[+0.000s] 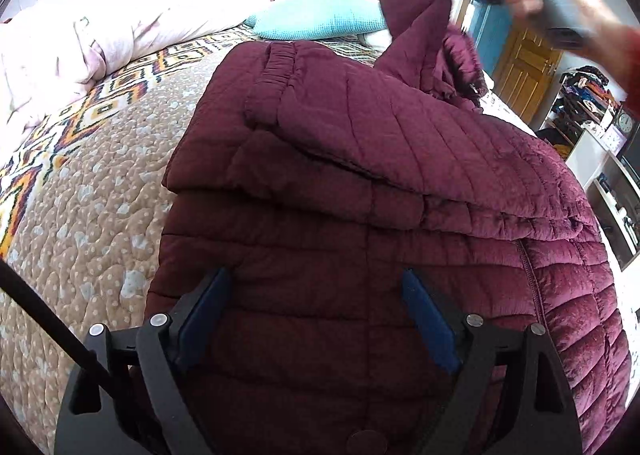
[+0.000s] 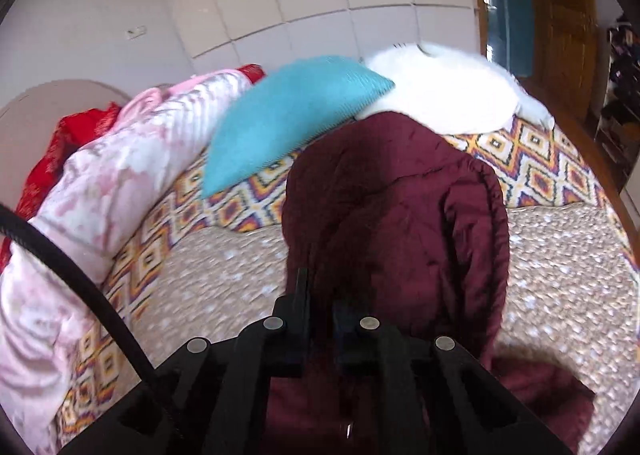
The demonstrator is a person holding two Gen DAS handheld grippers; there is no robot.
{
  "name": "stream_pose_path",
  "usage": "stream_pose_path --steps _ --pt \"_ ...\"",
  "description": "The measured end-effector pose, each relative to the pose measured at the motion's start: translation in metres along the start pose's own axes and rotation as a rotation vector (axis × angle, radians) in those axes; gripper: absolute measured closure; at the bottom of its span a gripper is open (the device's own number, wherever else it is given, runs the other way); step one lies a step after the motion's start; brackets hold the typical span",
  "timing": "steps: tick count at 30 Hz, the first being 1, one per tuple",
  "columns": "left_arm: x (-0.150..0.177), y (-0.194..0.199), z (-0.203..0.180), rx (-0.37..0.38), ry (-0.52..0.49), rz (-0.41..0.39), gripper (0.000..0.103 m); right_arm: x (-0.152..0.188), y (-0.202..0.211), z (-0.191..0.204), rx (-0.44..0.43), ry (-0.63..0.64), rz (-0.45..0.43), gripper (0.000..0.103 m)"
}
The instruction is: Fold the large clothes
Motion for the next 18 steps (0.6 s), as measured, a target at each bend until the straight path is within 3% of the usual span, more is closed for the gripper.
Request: stream_pose_path --steps 5,9,14,18 --pt "-0.002 0.001 0.002 0.018 0.03 -0.004 0.016 0.052 0.097 0.028 -0.081 0.013 0.016 0.095" --pt "-0.004 0.003 0.007 0.04 0.063 -0.013 0.016 0.143 0.146 0.022 -0.076 -0.031 0.087 0.095" --pt "-0.007 0.003 0.011 0.066 0.104 -0.024 0.016 0.253 0.177 0.001 -0.056 -0.074 0.25 0.094" --pt "-0.007 0.004 0.013 0.076 0.118 -0.027 0.016 0.269 0.227 -0.017 -0.046 -0.079 0.258 0.09"
Point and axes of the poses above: each gripper's, at about its wrist camera, not at the fingertips, and y roughly against the way its jaws point, z to its left, x to its underside, the point moved 9 cm from there along -y, roughly the way its jaws point, and after that the axes turned 15 degrees about -z, right-handed, at the moved point
